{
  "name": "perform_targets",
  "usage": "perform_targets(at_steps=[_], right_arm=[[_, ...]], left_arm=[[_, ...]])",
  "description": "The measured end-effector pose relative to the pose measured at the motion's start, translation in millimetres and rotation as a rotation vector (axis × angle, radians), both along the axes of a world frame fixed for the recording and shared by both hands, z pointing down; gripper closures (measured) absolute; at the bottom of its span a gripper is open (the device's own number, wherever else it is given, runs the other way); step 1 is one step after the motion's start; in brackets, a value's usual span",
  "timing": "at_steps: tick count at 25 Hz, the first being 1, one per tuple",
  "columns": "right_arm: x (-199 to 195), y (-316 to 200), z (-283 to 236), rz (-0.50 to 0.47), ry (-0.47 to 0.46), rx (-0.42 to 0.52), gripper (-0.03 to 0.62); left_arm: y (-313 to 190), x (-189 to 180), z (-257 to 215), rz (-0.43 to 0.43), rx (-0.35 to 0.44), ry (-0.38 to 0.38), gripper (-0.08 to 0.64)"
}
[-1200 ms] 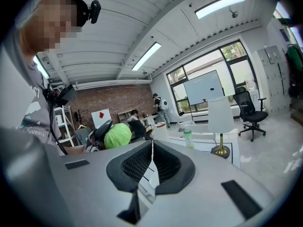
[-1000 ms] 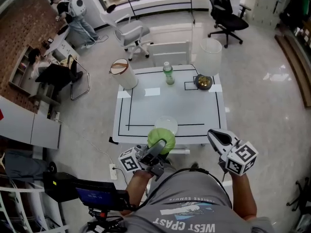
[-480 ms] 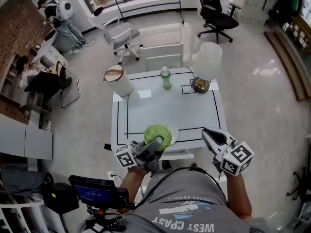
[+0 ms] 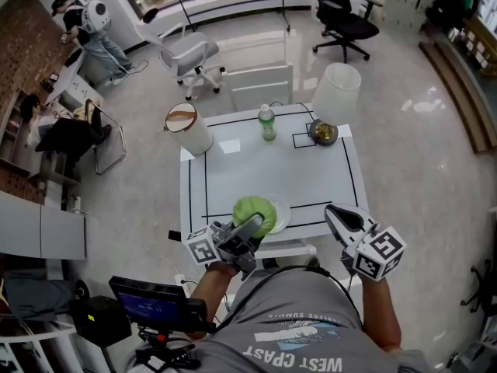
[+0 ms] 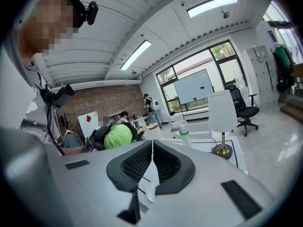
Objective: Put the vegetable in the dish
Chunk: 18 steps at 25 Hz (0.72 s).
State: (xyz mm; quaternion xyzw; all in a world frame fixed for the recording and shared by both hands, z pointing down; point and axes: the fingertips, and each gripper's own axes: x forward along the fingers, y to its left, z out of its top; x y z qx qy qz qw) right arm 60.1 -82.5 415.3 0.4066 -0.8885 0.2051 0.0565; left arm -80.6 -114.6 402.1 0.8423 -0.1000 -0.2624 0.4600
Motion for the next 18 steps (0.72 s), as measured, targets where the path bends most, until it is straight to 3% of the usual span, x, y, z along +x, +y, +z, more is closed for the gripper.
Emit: perform_targets(at_steps=[6,13,18], right_arm=[[1,-2,11,0.010,-0.018,-0.031,0.583],[-4,-8,52,0.037,-0.106,-0.180,0.583],[8,-13,52,0.047,-0.114,-0.182,0.583]], left_arm=[[3,2,6,0.005,-0.025,-0.008,0.249],[7,20,48,0.038,-0.134,-0.096,0.250],[15,34,44,0.057,-0.115,-0.099,0.250]])
